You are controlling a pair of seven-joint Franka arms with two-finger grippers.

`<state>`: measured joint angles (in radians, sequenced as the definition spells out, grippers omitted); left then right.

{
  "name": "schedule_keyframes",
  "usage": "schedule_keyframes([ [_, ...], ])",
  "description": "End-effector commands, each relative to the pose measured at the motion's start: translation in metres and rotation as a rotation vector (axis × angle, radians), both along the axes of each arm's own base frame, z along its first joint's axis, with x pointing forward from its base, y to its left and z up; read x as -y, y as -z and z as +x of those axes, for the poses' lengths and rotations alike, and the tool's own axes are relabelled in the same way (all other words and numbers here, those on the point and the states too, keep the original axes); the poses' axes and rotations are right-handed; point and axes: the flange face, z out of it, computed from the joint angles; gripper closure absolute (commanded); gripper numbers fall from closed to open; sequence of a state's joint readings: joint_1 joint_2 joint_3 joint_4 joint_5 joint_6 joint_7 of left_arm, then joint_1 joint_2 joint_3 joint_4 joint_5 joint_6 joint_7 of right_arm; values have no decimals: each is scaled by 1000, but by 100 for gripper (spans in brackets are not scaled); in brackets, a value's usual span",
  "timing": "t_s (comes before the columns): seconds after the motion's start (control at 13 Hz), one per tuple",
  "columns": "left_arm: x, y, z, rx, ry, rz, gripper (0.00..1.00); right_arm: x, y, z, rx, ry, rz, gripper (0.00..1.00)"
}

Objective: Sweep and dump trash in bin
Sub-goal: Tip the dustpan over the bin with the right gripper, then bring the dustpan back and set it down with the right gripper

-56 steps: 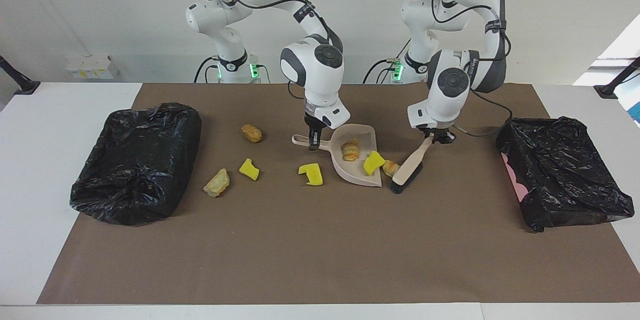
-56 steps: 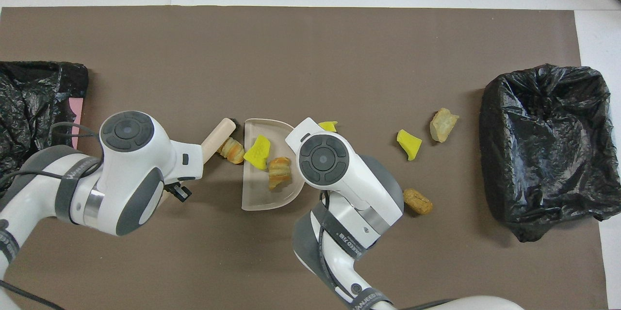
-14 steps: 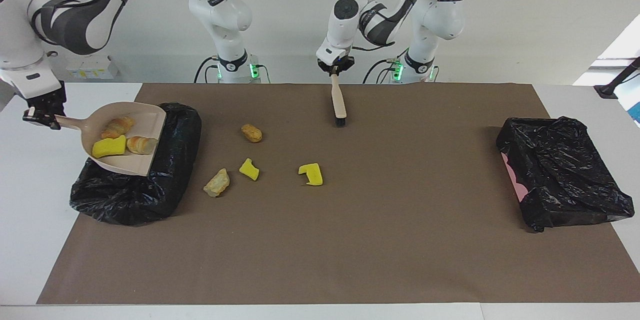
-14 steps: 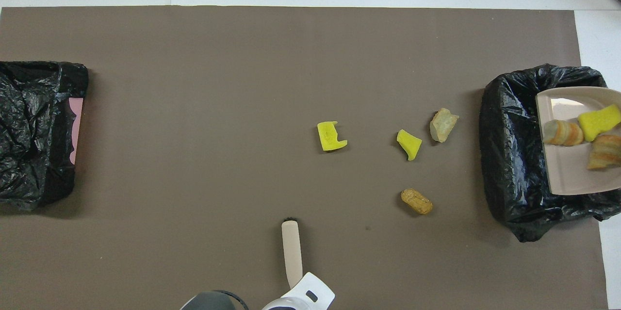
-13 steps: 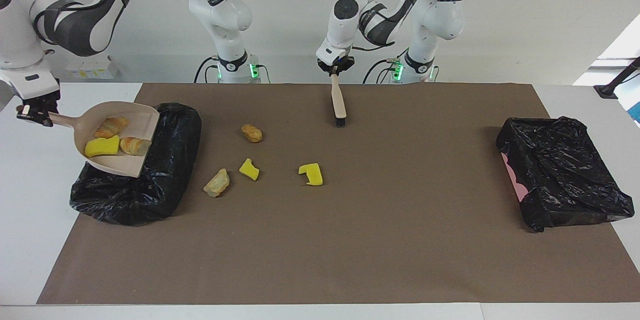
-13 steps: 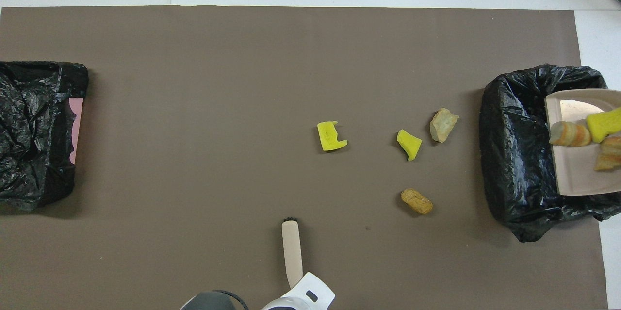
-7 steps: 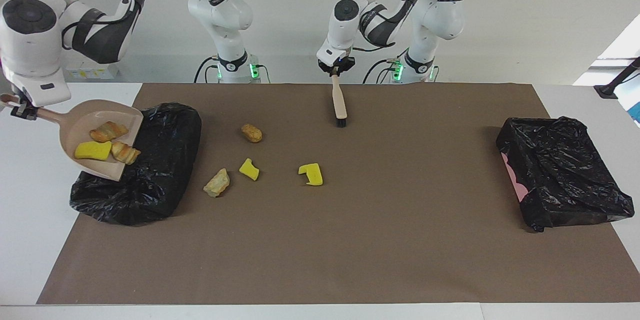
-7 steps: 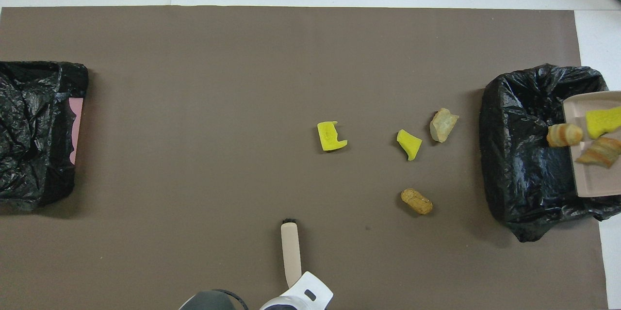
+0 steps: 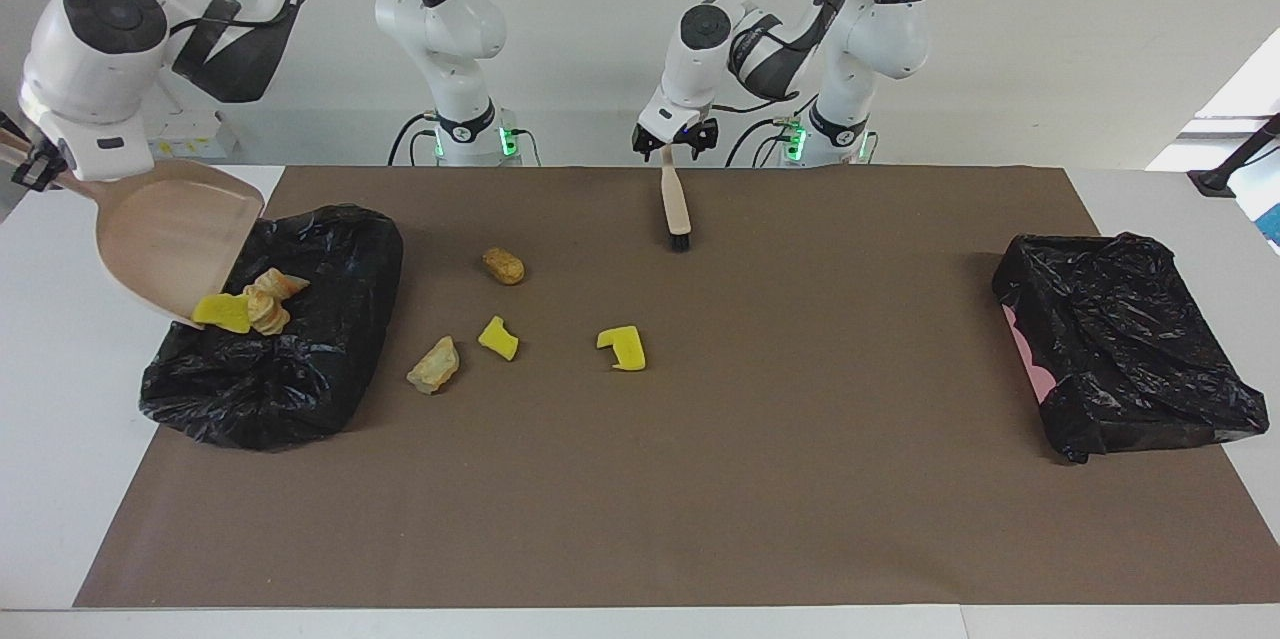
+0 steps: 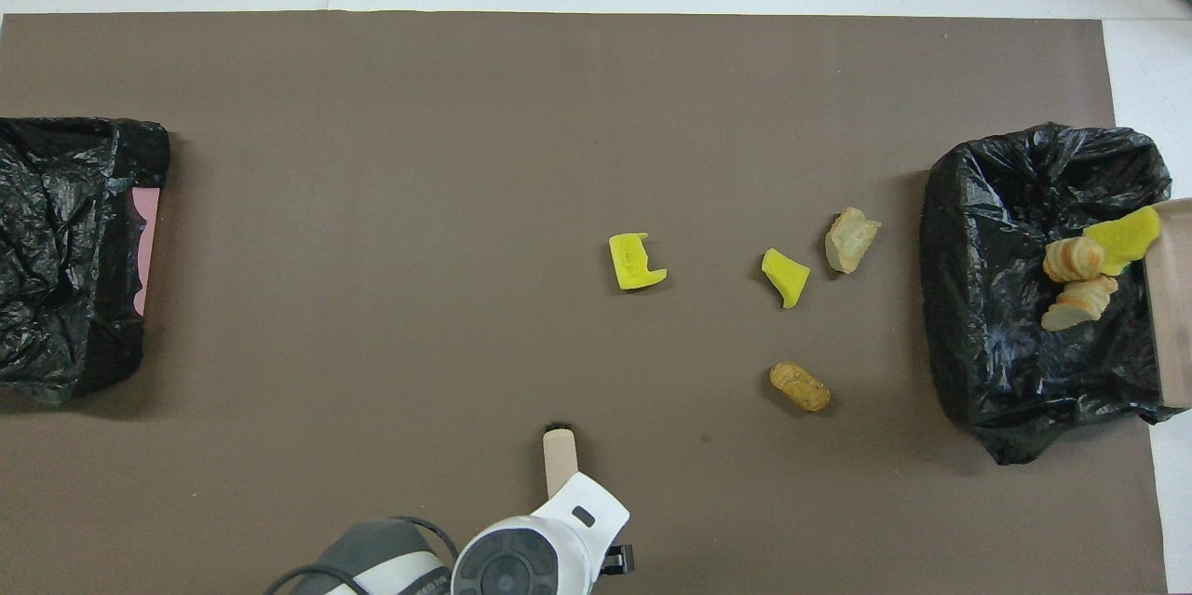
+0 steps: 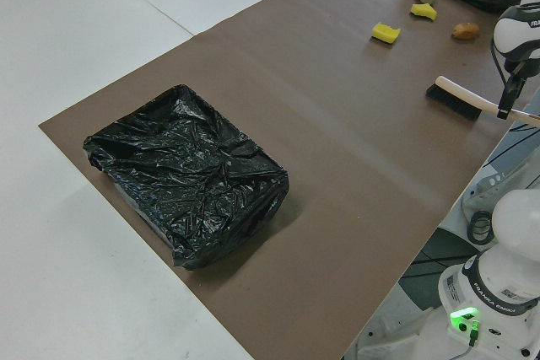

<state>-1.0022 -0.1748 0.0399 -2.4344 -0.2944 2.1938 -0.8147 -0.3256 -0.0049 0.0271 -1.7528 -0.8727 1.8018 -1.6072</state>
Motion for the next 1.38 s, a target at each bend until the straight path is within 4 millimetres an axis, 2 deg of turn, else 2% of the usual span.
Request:
schedule_keyframes([
  [0.0, -15, -27, 75, 111, 46, 36, 0, -16, -20, -12, -1, -44, -26, 100],
  [0.08, -23, -39, 100, 152, 70, 39, 0, -30, -23, -8, 5, -67, -21, 100],
  [0.23, -55, -51, 156, 204, 119, 35, 0, -50, -24, -4, 18, -87, 12, 100],
  [0.46, -125, -85, 226, 290, 159, 19, 0, -69, -10, -8, 46, -54, 209, 100],
  [0.61, -172, -123, 255, 291, 208, 21, 0, -107, 0, -5, 48, -89, 271, 100],
  [0.69, -195, -146, 266, 283, 236, 24, 0, -114, 7, -3, 63, -69, 326, 100],
  [0.84, -236, -192, 279, 279, 257, 25, 0, -152, 30, 7, 96, -39, 405, 100],
  [1.0, -268, -236, 285, 307, 230, 44, 0, -193, 48, 19, 153, 26, 417, 100],
  [1.15, -289, -273, 284, 318, 263, 63, 0, -226, 69, 26, 191, 119, 477, 100],
  [1.23, -307, -288, 286, 327, 253, 66, 0, -244, 79, 29, 211, 161, 491, 100],
  [1.31, -318, -297, 285, 315, 236, 65, 0, -266, 89, 33, 243, 197, 501, 100],
])
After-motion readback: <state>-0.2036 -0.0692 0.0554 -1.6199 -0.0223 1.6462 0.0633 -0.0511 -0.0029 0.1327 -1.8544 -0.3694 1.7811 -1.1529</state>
